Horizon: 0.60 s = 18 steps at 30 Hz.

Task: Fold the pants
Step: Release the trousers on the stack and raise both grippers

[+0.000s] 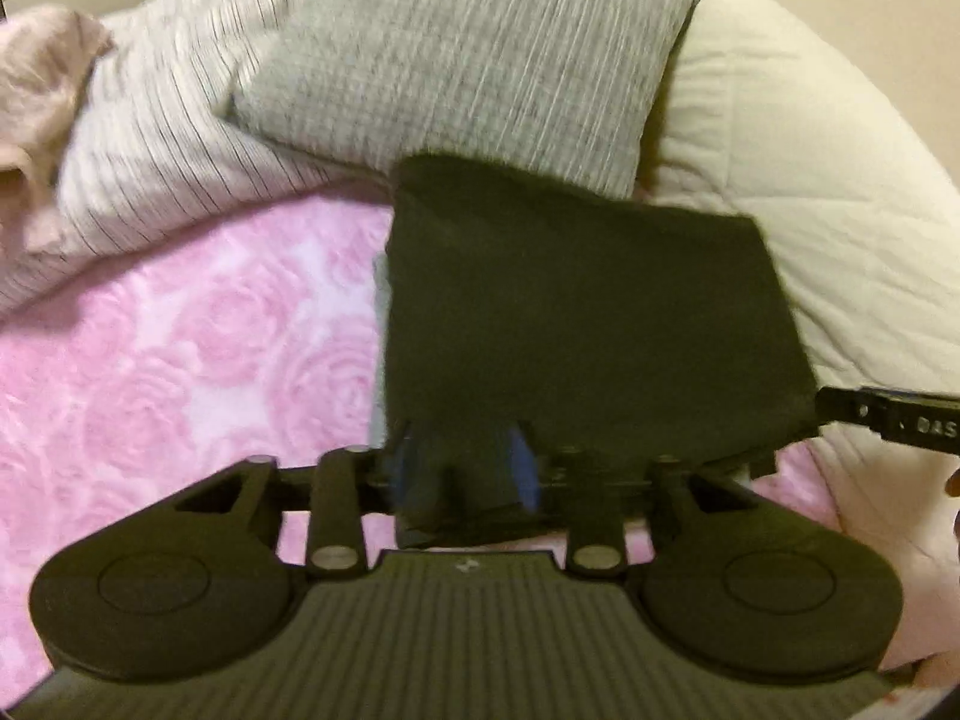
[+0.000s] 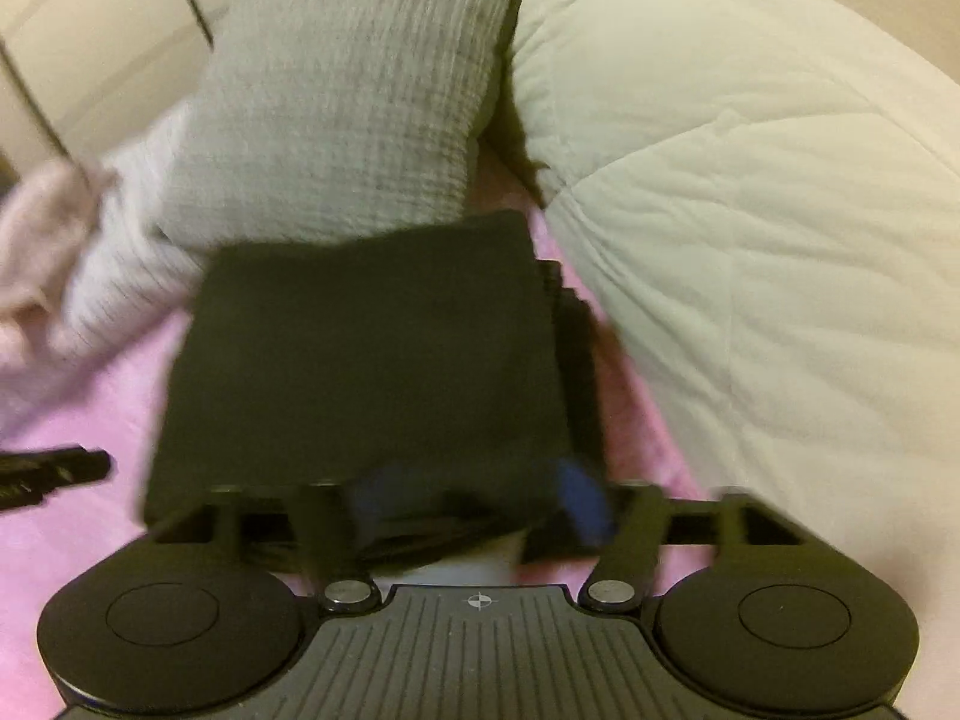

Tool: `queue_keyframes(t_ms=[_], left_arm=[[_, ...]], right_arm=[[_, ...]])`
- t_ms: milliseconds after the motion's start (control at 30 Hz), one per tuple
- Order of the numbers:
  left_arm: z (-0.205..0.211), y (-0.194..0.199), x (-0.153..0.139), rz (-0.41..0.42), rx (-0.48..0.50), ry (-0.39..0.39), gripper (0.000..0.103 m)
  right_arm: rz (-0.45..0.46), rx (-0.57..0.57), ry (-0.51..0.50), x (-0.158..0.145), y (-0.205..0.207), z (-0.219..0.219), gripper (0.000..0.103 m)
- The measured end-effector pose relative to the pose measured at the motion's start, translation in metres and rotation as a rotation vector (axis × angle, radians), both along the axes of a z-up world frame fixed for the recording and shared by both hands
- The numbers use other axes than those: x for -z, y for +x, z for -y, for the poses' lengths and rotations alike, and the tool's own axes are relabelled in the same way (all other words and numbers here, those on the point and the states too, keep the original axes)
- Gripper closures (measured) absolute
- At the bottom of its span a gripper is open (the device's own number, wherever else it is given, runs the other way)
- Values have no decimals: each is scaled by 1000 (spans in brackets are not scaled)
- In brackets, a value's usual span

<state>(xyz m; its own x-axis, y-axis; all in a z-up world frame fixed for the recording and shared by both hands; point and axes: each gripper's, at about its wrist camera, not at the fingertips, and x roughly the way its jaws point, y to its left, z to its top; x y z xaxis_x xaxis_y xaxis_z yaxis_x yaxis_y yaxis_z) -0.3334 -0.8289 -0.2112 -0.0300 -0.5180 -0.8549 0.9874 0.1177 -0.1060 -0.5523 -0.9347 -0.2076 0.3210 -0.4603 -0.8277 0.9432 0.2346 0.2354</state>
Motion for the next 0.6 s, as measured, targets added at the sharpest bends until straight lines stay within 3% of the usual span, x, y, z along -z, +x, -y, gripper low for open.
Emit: queue_keyframes(t_ms=[100,300,467,600], left_arm=[[-18,0,-35,16,12,-28,59],[-61,-10,-92,32,46,-57,36],[-101,-20,-127,15,85,-98,30],[-138,-28,-154,30,119,-167,13]], right_arm=[[58,14,11,-26,-1,-24,31],[60,-13,-56,-79,8,-76,29],[49,0,-86,-118,12,-125,27],[28,19,-126,-140,15,-160,27]])
